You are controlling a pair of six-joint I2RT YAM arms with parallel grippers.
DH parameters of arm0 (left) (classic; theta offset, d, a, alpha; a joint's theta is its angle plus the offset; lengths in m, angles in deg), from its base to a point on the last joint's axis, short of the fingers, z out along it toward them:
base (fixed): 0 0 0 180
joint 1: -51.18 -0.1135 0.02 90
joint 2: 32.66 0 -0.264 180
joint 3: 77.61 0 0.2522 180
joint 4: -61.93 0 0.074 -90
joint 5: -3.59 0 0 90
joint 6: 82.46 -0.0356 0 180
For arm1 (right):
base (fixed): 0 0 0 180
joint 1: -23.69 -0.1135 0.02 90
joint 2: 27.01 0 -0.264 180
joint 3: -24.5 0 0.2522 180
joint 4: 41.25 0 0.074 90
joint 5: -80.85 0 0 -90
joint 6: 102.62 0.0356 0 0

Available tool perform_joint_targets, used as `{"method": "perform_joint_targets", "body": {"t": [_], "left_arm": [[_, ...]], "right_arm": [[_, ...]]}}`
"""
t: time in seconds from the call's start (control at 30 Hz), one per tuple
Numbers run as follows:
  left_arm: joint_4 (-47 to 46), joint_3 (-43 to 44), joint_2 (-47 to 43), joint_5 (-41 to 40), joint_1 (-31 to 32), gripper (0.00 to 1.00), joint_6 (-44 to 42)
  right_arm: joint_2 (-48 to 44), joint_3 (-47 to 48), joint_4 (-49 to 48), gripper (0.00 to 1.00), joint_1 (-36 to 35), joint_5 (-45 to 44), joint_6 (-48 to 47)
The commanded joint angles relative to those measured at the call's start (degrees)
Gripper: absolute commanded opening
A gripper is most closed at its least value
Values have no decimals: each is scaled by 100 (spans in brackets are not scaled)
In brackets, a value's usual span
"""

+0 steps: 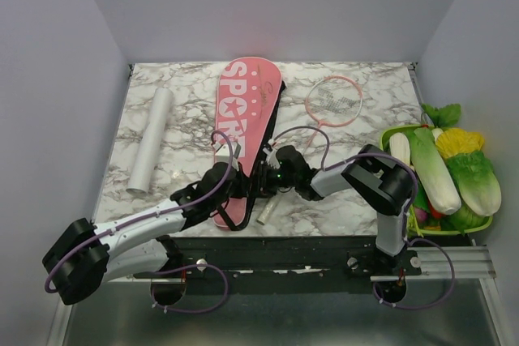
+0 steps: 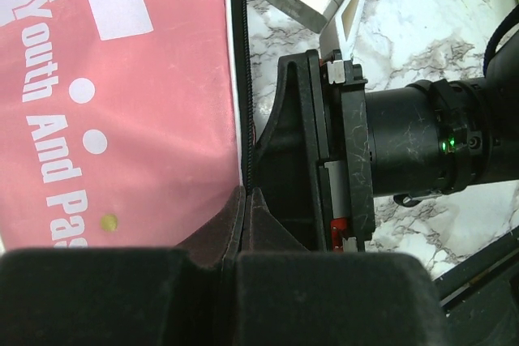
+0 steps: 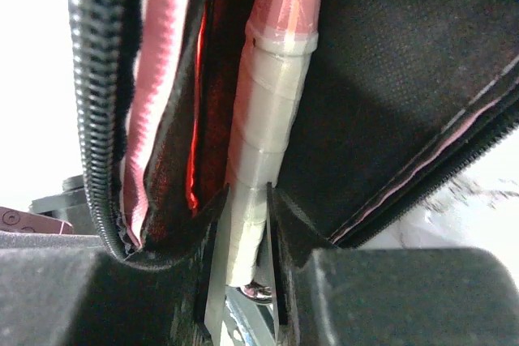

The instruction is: Pack up the badminton gear

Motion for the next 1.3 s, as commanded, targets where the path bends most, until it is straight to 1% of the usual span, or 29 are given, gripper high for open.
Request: {"method": "perform_joint_targets", "body": {"t": [0.0,0.1,0.23,0.27,0.3,0.33,0.37,0.4,0.43,0.47,0.5,0.53,0.57,0.6,0.67,0.73,0.8,0.83,0.9,0.93,1.0,1.03,1.13,1.27], "left_arm": [[-417,-115,-280,139,36,0,112],[-390,-133,-369,147,27,0,103],[-364,-142,-395,244,10,0,103],[-347,-133,-404,253,10,0,112],[-294,-133,-457,253,10,0,103],[-259,-124,-501,218,10,0,94],[-198,-98,-545,192,10,0,68],[-84,-71,-658,157,1,0,42],[-22,-62,-720,113,1,0,15],[22,-36,-782,43,1,0,-20],[75,-36,-904,-10,-8,0,-37],[145,-27,-949,-45,1,0,-64],[181,-19,-1002,-133,-17,0,-81],[224,-10,-1098,-168,-17,0,-90],[286,-27,-1178,-221,-25,0,-116],[278,-54,-1257,-239,-34,0,-117],[269,-97,-1283,-222,-43,0,-117],[243,-106,-1283,-204,-43,0,-108],[190,-141,-1283,-143,-52,0,-108],[181,-150,-1283,-116,-52,0,-99],[155,-177,-1266,-55,-52,0,-108],[137,-185,-1266,-2,-52,0,-108],[137,-212,-1283,60,-52,0,-125],[146,-221,-1310,121,-52,0,-204]], "right_arm": [[366,29,-1767,32,-115,811,436],[428,-6,-2085,32,-115,962,490],[245,12,-1822,35,-115,1130,262],[122,-6,-1386,36,-115,1060,157],[-1,-6,-1051,36,-106,842,-140],[-359,11,-682,39,-106,692,-335],[-537,38,183,41,-106,490,-519],[-739,73,618,42,-106,62,-869],[-1089,108,1040,43,-115,-160,-1012],[-1284,195,1827,44,-115,-371,-1144],[-1442,240,2209,45,-97,-843,-1311],[-1583,275,2552,49,-97,-1057,-1399],[-1863,336,3121,50,-97,-1242,-1478],[-1996,345,3353,51,-106,-1574,-1610],[-2399,319,3906,54,-88,-1884,-1672],[-2673,214,4128,56,-62,-2288,-1708],[-2936,214,4558,57,-10,-2708,-1734],[-2982,240,4708,60,78,-2963,-1760],[-2973,284,5077,61,297,-3220,-1769],[-2930,284,5130,61,646,-3186,-1769],[-2859,275,5140,61,991,-3229,-1769],[-2702,310,5140,61,1306,-3238,-1778],[-2377,556,5201,61,1720,-3527,-1804],[-1885,1205,5464,61,2003,-3783,-1883]]}}
